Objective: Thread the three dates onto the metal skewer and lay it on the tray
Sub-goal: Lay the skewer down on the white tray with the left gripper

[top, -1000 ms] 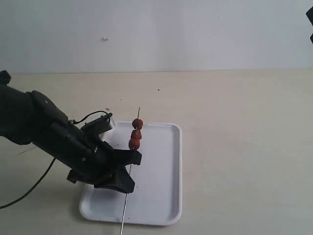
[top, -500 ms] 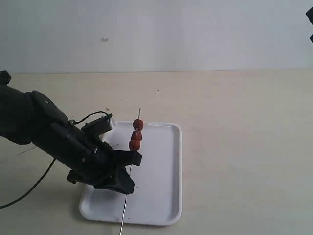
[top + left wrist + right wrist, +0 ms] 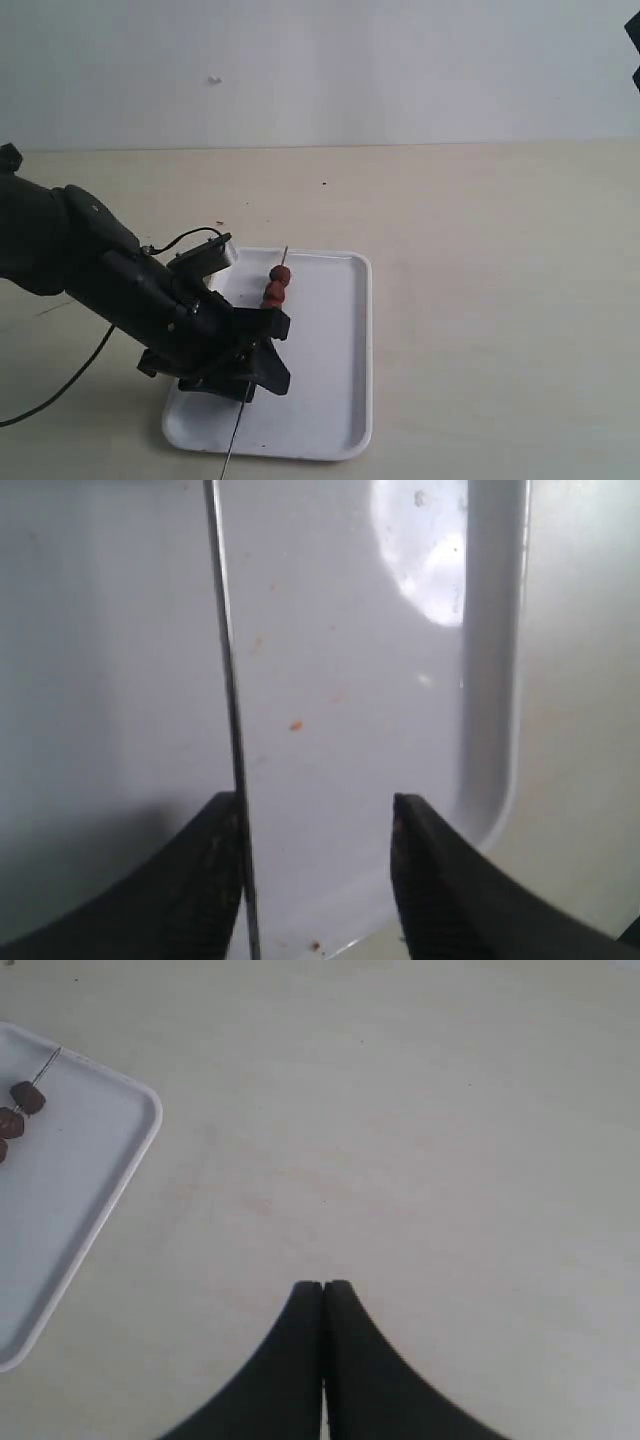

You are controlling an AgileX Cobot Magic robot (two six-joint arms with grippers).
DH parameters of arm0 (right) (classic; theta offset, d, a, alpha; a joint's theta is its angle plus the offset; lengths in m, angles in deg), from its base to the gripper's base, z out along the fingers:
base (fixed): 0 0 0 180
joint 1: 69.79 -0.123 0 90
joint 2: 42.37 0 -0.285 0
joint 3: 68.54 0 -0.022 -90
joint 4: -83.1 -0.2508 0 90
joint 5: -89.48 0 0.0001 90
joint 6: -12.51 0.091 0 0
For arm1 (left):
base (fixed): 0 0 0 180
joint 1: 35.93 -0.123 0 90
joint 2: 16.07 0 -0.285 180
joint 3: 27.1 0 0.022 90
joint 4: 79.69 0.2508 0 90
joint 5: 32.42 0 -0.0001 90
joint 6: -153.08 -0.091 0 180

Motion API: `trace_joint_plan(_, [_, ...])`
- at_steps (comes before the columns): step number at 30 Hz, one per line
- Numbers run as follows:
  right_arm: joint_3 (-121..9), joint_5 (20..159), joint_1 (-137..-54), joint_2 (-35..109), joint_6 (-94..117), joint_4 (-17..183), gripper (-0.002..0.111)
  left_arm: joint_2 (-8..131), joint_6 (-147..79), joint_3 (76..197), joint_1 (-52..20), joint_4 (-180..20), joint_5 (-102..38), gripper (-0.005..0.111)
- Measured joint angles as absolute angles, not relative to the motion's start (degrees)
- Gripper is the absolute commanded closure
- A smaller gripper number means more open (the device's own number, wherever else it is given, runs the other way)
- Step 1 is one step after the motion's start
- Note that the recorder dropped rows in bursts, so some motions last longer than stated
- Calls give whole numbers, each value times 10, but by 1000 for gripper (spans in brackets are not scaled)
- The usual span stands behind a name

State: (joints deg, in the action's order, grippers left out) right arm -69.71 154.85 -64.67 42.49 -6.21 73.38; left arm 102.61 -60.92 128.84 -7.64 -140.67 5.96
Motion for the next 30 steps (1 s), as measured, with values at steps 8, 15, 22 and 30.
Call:
trace_joint_plan(8, [-697, 1548, -647, 425, -63, 734, 108, 1026, -597, 1305, -76, -1409, 90, 60])
trace_joint_plan(15, [-697, 1550, -647, 425, -63, 730, 108, 1026, -531, 1349, -76, -1360, 143, 60])
trace_joint_plan(22, [-697, 1550, -647, 425, -63, 729, 108, 1026, -452, 1352, -76, -1294, 151, 60])
trace_joint_plan(30, [-697, 1550, -647, 425, -64, 729, 108, 1026, -382, 1381, -76, -1230, 195, 71])
